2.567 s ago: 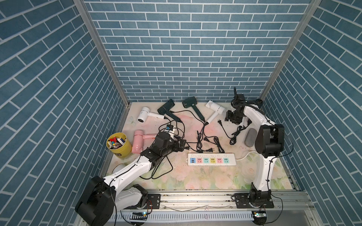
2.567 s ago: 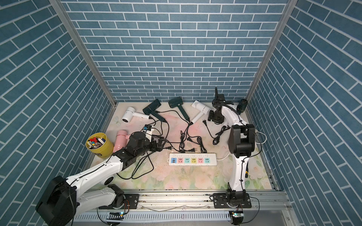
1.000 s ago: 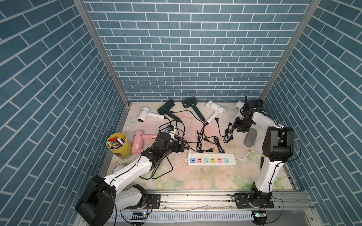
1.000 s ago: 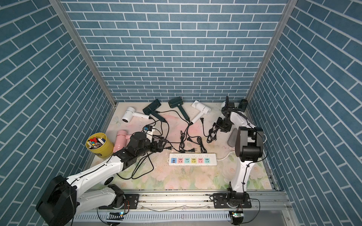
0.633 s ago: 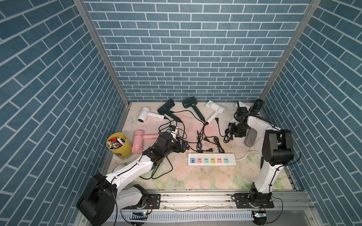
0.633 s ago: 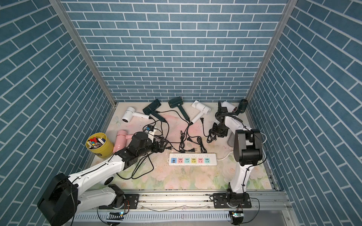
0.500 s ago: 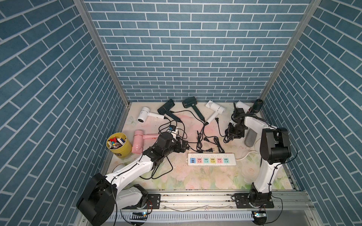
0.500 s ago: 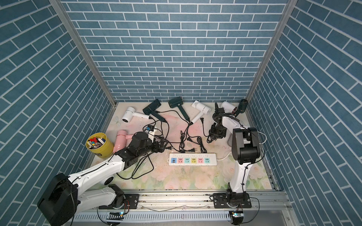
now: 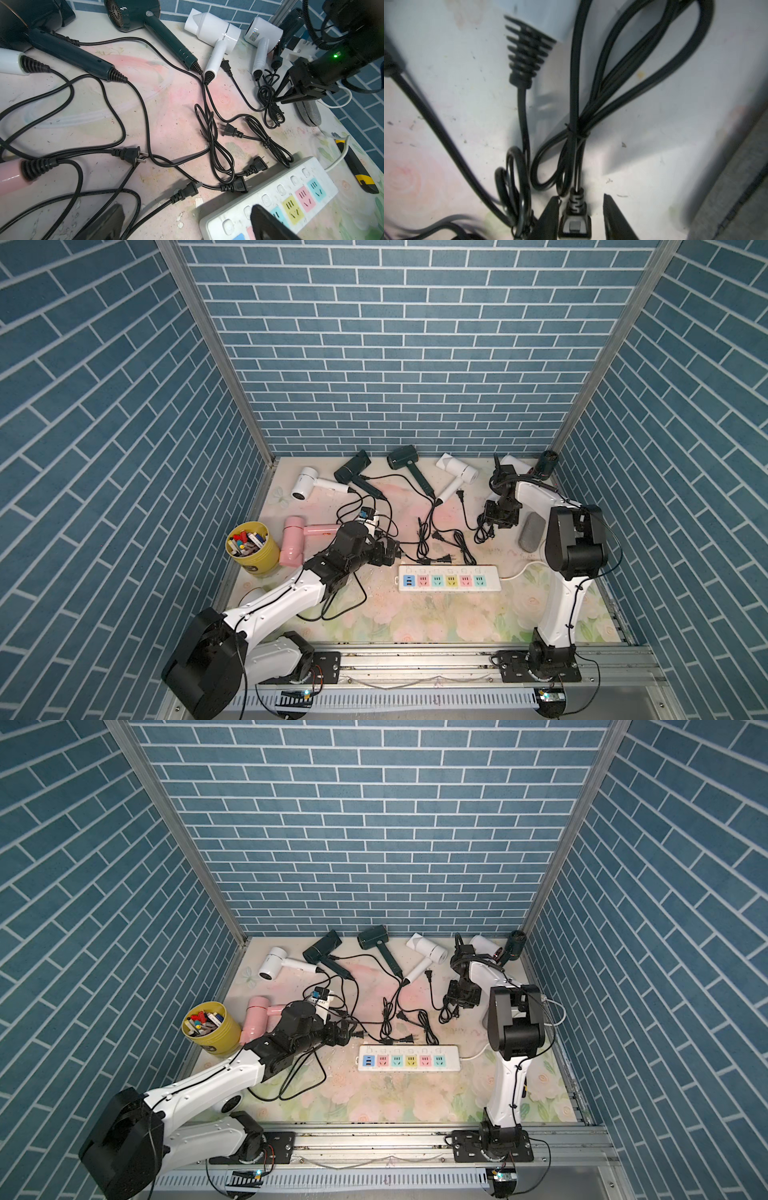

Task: Charge the blow dryers
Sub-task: Pick up the plug from the center of the board.

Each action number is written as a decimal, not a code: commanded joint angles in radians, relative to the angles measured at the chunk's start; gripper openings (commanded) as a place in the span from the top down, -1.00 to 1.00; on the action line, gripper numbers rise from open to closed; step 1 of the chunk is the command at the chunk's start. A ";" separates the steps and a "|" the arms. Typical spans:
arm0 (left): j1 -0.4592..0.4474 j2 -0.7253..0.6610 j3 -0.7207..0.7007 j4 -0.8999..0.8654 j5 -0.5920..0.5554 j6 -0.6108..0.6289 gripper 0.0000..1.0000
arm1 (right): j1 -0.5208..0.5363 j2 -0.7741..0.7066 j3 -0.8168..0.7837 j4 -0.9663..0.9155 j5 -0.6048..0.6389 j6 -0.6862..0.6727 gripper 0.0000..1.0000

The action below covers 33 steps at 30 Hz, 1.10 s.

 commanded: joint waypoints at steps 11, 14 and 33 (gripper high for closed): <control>-0.017 -0.031 0.026 -0.013 -0.015 0.023 -0.99 | 0.003 0.038 -0.037 -0.028 0.031 -0.010 0.61; -0.020 -0.035 0.025 -0.010 -0.017 0.027 -0.99 | 0.002 -0.015 -0.066 -0.012 0.052 0.000 0.89; -0.105 -0.025 0.055 -0.013 0.023 0.105 -0.99 | 0.002 -0.448 -0.355 0.291 -0.075 0.044 1.00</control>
